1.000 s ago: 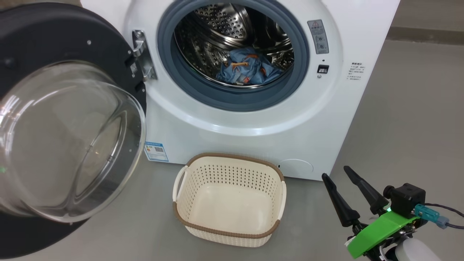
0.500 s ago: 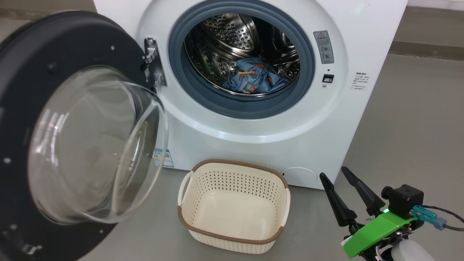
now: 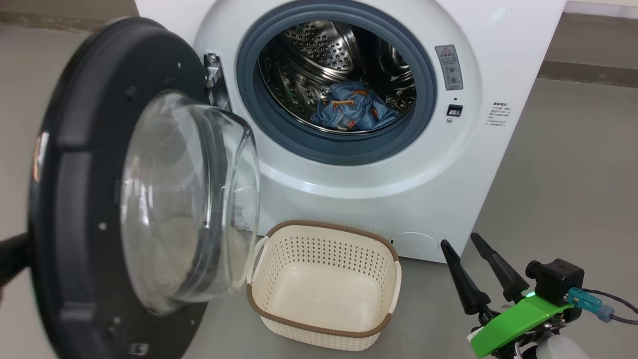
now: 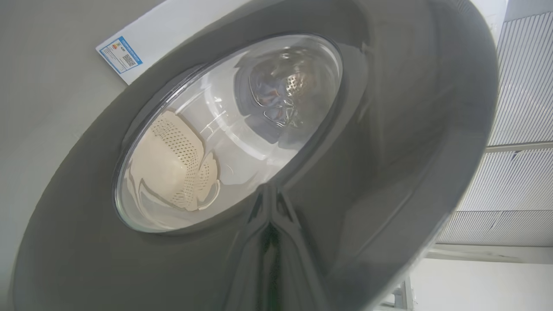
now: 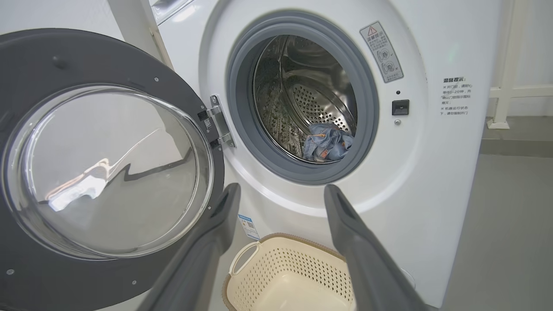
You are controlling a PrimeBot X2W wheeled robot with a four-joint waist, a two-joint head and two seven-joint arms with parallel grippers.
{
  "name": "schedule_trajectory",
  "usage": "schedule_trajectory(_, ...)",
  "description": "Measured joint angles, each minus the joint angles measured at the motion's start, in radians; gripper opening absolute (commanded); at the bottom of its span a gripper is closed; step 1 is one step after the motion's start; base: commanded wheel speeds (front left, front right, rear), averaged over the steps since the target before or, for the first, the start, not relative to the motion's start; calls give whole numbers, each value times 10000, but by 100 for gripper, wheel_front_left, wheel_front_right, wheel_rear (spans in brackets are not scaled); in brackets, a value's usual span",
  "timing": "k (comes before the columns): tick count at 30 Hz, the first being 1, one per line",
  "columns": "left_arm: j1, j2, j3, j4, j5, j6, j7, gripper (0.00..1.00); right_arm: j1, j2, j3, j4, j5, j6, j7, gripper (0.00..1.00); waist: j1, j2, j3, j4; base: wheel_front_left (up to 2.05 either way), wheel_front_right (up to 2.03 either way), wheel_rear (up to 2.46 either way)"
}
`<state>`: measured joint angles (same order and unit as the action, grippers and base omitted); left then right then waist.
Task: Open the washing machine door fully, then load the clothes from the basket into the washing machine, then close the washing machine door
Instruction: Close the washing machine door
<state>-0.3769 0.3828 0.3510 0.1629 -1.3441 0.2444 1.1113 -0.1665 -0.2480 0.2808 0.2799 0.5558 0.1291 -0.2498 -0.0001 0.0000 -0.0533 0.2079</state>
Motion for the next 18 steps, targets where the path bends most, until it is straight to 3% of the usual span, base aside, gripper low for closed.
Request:
schedule_trajectory(11,672,-930,-899,-2109,27,648,150,0,37,127,-75,-40,0,0,0,100,0,0,28,-462,0,0,0)
schedule_trajectory(18,710,-1672,-1216,-2696,23,855,-163,0,37,109,-173,-50,-4,0,0,100,0,0,77,-1339,0,0,0)
